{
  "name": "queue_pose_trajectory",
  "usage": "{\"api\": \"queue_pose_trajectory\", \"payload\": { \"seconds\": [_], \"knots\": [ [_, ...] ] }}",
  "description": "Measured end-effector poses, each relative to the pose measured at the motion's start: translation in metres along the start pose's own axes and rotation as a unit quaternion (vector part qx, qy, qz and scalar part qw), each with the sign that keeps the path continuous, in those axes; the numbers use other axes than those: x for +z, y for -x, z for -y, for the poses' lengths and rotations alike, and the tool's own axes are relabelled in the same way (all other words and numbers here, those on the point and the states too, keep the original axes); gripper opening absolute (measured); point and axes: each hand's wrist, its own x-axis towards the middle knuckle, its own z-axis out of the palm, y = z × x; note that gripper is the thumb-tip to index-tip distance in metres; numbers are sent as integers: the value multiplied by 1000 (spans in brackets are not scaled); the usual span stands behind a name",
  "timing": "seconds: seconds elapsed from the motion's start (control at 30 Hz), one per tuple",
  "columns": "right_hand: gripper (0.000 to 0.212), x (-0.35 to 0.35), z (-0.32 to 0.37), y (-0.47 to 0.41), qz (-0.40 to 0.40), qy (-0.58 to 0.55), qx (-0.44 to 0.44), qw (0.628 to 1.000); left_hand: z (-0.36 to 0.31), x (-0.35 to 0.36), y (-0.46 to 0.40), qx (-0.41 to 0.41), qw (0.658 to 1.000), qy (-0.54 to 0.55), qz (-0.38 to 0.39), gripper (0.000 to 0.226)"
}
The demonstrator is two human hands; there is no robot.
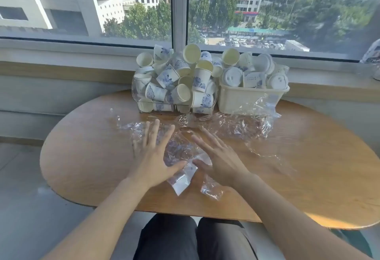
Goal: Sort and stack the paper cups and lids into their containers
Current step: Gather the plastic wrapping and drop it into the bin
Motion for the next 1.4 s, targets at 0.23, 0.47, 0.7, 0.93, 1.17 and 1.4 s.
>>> {"api": "queue_pose_trajectory", "payload": {
  "seconds": [0.23, 0.47, 0.7, 0.93, 1.17, 1.4],
  "knots": [
    [74, 33, 6, -26, 30, -53, -9, 998, 17, 23, 1, -31, 998, 53, 33, 124],
    [70, 51, 9, -39, -7, -192, -21, 981, 25, 30, -6, -3, 995, 95, 16, 128],
    [71, 55, 15, -42, -50, -267, -32, 962, 14, 21, -14, 32, 995, 49, 75, 115],
    [57, 17, -7, -40, -201, -75, -87, 973, 7, 22, -24, 16, 998, 52, 10, 57],
    [70, -22, -67, -39, -251, 85, 132, 955, -1, 13, -28, 20, 997, 47, -59, 52],
    [76, -8, -82, -26, -126, 5, 160, 979, -20, 10, -32, 33, 996, 59, -60, 61]
  ]
}}
